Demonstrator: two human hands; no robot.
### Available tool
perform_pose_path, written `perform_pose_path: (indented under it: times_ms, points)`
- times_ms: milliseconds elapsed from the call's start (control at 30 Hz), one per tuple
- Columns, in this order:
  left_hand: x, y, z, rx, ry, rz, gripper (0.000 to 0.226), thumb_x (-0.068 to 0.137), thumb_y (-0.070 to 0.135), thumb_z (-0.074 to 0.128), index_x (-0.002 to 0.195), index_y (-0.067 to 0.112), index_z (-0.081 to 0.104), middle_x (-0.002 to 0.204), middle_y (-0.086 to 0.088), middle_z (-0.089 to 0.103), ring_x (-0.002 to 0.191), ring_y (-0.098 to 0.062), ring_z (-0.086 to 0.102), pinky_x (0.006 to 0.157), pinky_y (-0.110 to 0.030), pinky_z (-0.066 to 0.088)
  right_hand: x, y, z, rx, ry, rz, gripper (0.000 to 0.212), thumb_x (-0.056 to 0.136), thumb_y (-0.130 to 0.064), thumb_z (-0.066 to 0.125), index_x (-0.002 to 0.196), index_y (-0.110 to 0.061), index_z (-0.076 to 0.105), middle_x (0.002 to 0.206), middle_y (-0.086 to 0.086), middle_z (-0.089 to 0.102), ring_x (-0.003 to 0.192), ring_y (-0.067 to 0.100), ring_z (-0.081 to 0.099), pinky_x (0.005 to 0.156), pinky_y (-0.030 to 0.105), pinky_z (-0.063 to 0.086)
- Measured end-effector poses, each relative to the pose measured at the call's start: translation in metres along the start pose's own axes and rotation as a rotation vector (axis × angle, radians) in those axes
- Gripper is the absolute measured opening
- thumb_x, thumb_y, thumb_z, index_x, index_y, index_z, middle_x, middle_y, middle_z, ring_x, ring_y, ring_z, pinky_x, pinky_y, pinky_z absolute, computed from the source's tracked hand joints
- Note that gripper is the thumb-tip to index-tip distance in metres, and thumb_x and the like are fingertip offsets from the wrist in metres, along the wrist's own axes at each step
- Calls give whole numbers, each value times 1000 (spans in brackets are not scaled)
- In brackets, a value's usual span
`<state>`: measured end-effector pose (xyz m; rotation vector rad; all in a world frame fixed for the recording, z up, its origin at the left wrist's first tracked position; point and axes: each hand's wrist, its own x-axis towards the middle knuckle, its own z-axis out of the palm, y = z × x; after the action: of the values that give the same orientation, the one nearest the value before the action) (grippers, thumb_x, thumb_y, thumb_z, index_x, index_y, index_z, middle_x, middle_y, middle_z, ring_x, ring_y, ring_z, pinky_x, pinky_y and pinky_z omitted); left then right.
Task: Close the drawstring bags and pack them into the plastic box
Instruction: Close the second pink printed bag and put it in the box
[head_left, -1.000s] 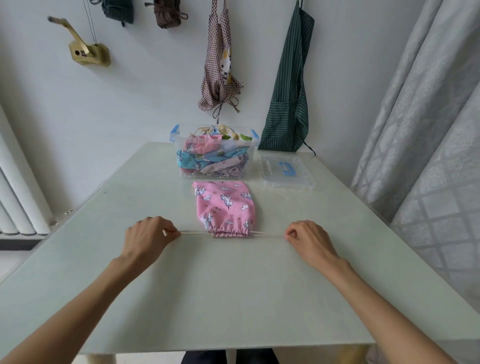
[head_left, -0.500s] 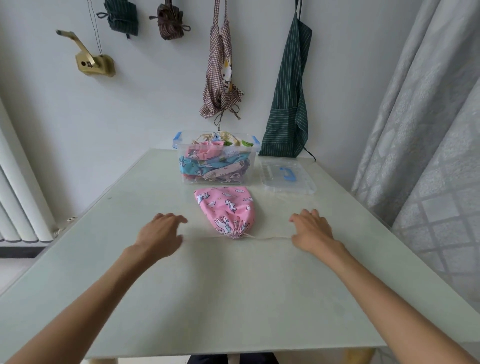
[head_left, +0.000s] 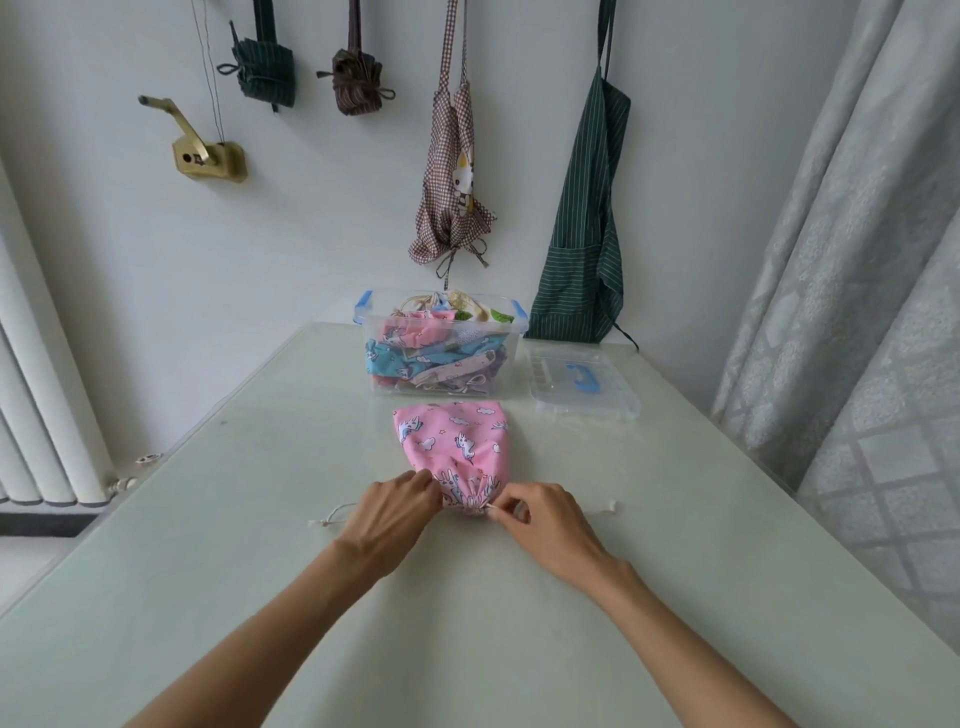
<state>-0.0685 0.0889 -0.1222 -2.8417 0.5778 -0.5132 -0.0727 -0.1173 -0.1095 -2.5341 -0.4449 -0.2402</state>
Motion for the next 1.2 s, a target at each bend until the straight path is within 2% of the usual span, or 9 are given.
perform_pose_path:
  times_ms: [100,200,333,433,533,700,800,1000,1200]
  points:
    - [-4,0,-3,56,9,56,36,39,8,84,60,22,60,60,5,51,47,-14,52,35,-22,15,0,2,0,-28,-3,-17,11,86,-30,64,82,-21,69,63,-14,54,60,7,48,66,26,42]
    - [-9,-2,-7,26,69,93,26,53,13,81,60,22,58,58,6,52,47,-14,52,35,-21,15,-1,5,0,-30,13,-3,11,85,-28,65,84,-20,72,61,-18,51,59,4,46,63,22,37]
    - [-11,-8,-12,-149,122,-52,15,78,32,73,74,25,60,72,10,59,67,-13,60,40,-25,35,2,-7,10,86,14,61,11,81,-29,68,81,-20,74,58,-14,56,56,1,48,63,22,40]
    - [-27,0,-20,-458,56,-302,22,97,36,42,112,34,58,107,15,58,94,-10,62,65,-29,46,4,-12,13,148,-8,89,11,81,-29,68,83,-21,75,66,-11,63,61,1,53,66,21,44]
    - [-52,24,-31,-780,-6,-473,18,96,39,43,104,41,59,97,21,61,78,-2,63,70,-26,49,6,-12,7,200,-95,96,15,82,-27,68,91,-19,76,73,-13,65,66,-5,56,71,18,47]
    - [-41,29,-47,-1355,-342,-699,28,99,29,41,104,13,64,88,8,65,52,-2,60,46,-18,37,10,-16,1,315,-125,87,6,83,-21,68,83,-22,74,68,-9,67,64,1,58,77,28,51]
    - [-22,30,-54,-1582,-405,-832,34,100,35,36,109,11,59,87,9,61,59,-1,61,45,-16,34,13,-22,-2,351,-103,65,7,84,-18,67,83,-20,74,64,-10,66,58,-3,57,73,24,51]
    - [11,34,-49,-2021,56,-1302,24,91,22,58,68,19,55,68,7,56,52,1,61,38,-11,28,28,-27,-10,411,-65,37,8,84,-17,67,86,-15,75,66,-8,67,62,2,60,75,25,51]
    - [14,35,-50,-1965,485,-1265,12,88,25,65,79,17,68,77,8,68,73,-3,66,61,-21,42,46,-23,-13,407,-35,32,9,83,-19,69,89,-16,76,65,-12,66,61,-2,59,70,19,50]
